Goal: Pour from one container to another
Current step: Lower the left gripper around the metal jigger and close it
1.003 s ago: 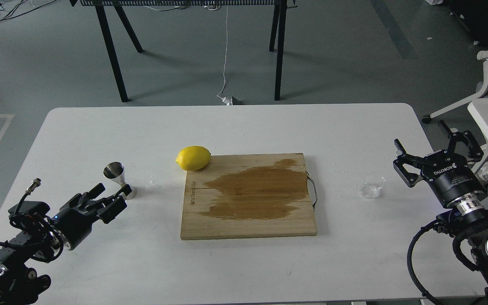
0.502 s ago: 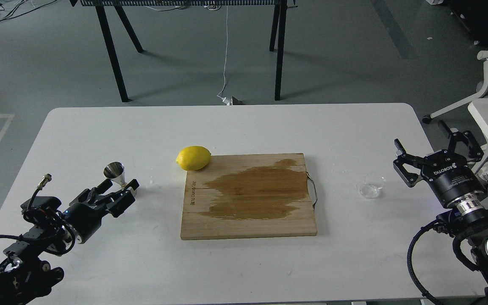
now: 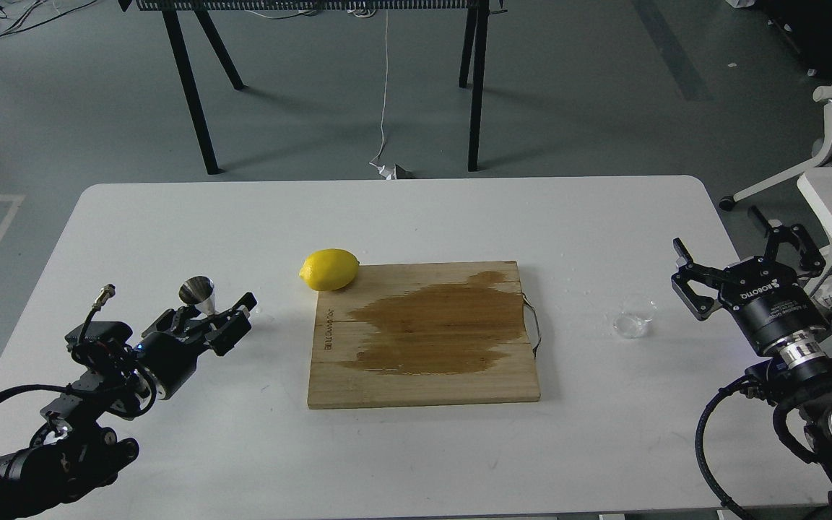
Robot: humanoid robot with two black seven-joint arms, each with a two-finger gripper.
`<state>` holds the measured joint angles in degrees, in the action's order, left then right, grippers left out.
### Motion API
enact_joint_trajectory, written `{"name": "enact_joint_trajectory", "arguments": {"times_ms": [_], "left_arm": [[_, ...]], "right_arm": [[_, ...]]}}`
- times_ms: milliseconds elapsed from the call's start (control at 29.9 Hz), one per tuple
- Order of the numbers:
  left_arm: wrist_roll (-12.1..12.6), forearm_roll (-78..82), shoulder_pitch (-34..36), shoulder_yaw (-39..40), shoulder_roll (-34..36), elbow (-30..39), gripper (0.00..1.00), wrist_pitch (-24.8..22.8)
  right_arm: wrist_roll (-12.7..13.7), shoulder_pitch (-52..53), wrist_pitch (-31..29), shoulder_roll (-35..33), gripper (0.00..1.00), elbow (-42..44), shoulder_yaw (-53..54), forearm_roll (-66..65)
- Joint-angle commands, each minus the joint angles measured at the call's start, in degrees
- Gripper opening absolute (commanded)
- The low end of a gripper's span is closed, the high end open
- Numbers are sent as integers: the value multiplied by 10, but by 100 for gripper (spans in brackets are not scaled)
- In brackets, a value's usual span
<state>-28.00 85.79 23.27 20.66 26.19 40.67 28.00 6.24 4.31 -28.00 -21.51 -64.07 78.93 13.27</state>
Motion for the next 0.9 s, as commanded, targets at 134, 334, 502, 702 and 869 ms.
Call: {"name": "enact_joint_trajectory", "arguments": {"times_ms": [134,334,502,702,869], "left_arm": [[0,1,13,-18,-33,-58,83,0],[0,1,20,-21,-47,-91,75,0],[0,1,26,-22,-50,-104,67,0],[0,1,29,-22,-57,-123,55,0],[0,1,30,-33,-59,-136,45,0]], "right_arm": [[0,0,0,0,99,0,0,0],[0,0,0,0,99,0,0,0],[0,0,0,0,99,0,0,0],[0,0,0,0,99,1,0,0],[0,0,0,1,99,1,0,0]]}}
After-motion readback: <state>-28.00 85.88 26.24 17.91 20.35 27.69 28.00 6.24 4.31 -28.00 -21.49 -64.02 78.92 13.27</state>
